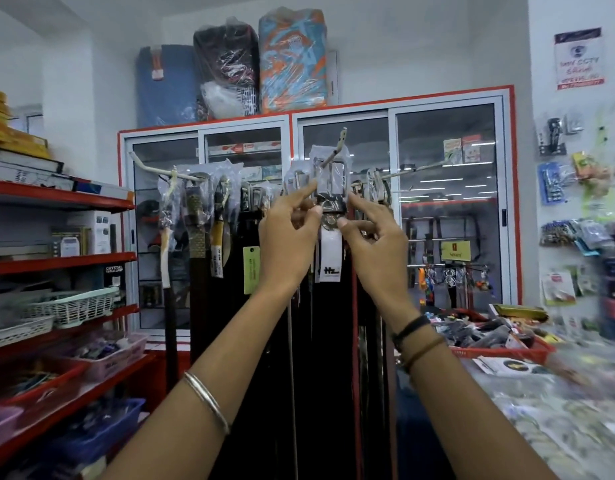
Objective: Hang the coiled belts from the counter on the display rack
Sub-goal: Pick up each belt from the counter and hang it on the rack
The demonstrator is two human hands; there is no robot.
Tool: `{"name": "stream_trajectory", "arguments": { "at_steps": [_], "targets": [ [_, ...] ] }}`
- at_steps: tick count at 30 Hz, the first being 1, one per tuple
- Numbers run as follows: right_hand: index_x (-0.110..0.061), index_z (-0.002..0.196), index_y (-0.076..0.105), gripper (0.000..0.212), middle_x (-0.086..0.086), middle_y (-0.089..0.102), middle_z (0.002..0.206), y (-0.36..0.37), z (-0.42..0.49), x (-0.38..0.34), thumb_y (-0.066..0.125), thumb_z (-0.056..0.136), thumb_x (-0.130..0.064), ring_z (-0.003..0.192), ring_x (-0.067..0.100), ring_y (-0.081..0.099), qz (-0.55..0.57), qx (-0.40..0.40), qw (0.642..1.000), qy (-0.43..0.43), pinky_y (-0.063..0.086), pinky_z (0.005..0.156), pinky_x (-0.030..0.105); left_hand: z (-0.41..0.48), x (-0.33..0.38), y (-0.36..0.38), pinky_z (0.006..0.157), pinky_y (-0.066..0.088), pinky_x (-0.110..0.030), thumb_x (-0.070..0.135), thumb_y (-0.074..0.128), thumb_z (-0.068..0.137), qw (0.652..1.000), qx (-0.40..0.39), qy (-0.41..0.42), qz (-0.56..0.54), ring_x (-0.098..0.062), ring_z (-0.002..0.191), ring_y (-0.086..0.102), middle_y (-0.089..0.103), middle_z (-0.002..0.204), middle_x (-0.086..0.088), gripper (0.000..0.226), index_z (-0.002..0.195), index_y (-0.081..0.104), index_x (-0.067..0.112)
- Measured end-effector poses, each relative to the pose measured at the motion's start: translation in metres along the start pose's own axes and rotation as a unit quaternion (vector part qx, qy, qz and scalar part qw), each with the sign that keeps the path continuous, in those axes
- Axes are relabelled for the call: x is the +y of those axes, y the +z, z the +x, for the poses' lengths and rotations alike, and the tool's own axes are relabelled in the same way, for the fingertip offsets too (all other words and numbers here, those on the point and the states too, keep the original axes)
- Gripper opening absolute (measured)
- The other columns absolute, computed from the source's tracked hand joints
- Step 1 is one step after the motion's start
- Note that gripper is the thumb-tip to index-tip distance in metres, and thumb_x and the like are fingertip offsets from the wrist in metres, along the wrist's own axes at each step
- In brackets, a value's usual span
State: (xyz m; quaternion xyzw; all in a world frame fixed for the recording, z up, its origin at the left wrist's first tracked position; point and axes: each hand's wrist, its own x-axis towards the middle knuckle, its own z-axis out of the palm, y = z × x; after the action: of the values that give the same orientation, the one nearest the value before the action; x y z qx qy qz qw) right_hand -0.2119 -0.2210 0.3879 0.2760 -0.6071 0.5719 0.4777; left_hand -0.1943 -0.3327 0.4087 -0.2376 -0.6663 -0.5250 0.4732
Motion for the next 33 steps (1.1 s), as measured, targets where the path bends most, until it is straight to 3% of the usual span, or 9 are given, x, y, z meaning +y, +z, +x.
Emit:
{"name": "stream_trajectory", "arguments": {
  "at_steps": [1,4,10,15,19,22,29,31,33],
  "targets": [
    [-0.021,0.123,0.061,0.037,-0.007,0.059,0.118,-0.005,-0.005,0.0,0.065,0.087,-0.014,0.082,-0.01,0.06,-0.01,0.002,1.0,0.0,0.045,0.073,0.0,-0.009,0.001,0.002,0.086,0.053,-0.019,0.013,0.057,0.091,1.0,0.012,0.015,0.022,-0.004,0.089,0.06,0.061,0.109,0.0,0.036,0.125,0.06,0.023],
    [-0.017,0.118,0.064,0.03,-0.007,0.061,0.111,-0.029,-0.026,0.0,0.064,0.088,-0.014,0.084,-0.001,0.06,-0.053,0.02,0.998,-0.015,0.047,0.069,0.003,-0.045,0.006,0.011,0.102,0.047,-0.036,0.013,0.055,0.09,0.995,0.039,0.085,0.036,-0.018,0.116,0.055,0.052,0.118,0.002,0.031,0.12,0.058,0.022],
    [-0.015,0.113,0.066,0.024,-0.004,0.064,0.101,-0.109,-0.08,0.003,0.061,0.089,-0.012,0.087,-0.005,0.06,-0.165,0.047,0.985,-0.027,0.047,0.078,0.008,-0.129,0.011,0.05,0.096,0.047,-0.026,0.007,0.056,0.091,0.995,-0.002,0.091,-0.05,-0.013,0.108,0.057,0.054,0.116,0.0,0.028,0.116,0.057,0.017],
    [-0.018,0.108,0.067,0.019,-0.002,0.068,0.099,-0.195,-0.137,0.006,0.062,0.09,-0.016,0.086,0.005,0.064,-0.231,0.059,0.97,0.048,0.05,0.074,0.013,-0.198,0.01,0.105,0.089,0.051,-0.038,0.013,0.054,0.091,0.991,-0.067,0.033,-0.114,-0.021,0.104,0.06,0.057,0.111,-0.002,0.023,0.111,0.055,0.026],
    [-0.019,0.101,0.069,0.014,-0.001,0.072,0.094,-0.278,-0.187,0.013,0.063,0.089,-0.015,0.082,0.013,0.067,-0.282,0.097,0.944,0.144,0.051,0.066,0.021,-0.255,0.015,0.159,0.087,0.05,-0.023,0.016,0.054,0.093,0.972,-0.174,-0.031,-0.153,-0.01,0.102,0.06,0.062,0.109,-0.005,0.016,0.106,0.056,0.024],
    [-0.017,0.103,0.069,0.014,0.0,0.071,0.097,-0.343,-0.222,0.023,0.061,0.091,-0.02,0.086,0.013,0.066,-0.341,0.107,0.909,0.213,0.051,0.068,0.017,-0.297,0.025,0.203,0.085,0.046,-0.011,0.019,0.053,0.093,0.941,-0.266,-0.094,-0.189,0.002,0.099,0.058,0.063,0.11,-0.001,0.015,0.106,0.058,0.023],
    [-0.008,0.106,0.067,0.018,0.014,0.071,0.099,-0.478,-0.265,0.051,0.058,0.092,-0.017,0.09,0.024,0.065,-0.47,0.126,0.813,0.319,0.046,0.078,0.025,-0.387,0.043,0.31,0.074,0.045,-0.013,0.014,0.058,0.091,0.844,-0.439,-0.236,-0.199,-0.003,0.086,0.056,0.061,0.102,0.0,0.014,0.105,0.061,0.013],
    [-0.004,0.108,0.066,0.02,0.017,0.07,0.101,-0.513,-0.269,0.061,0.058,0.091,-0.013,0.091,0.026,0.064,-0.499,0.136,0.781,0.349,0.047,0.081,0.03,-0.414,0.047,0.34,0.074,0.044,-0.022,0.014,0.059,0.09,0.811,-0.483,-0.284,-0.172,-0.002,0.078,0.054,0.059,0.1,-0.002,0.019,0.108,0.06,0.007],
    [-0.001,0.111,0.064,0.024,0.021,0.068,0.107,-0.547,-0.272,0.073,0.059,0.09,-0.012,0.099,0.032,0.062,-0.532,0.137,0.747,0.374,0.049,0.09,0.038,-0.438,0.051,0.363,0.079,0.047,-0.032,0.023,0.06,0.09,0.772,-0.534,-0.316,-0.134,-0.015,0.084,0.058,0.059,0.105,-0.007,0.027,0.112,0.056,0.008]
  ]
}}
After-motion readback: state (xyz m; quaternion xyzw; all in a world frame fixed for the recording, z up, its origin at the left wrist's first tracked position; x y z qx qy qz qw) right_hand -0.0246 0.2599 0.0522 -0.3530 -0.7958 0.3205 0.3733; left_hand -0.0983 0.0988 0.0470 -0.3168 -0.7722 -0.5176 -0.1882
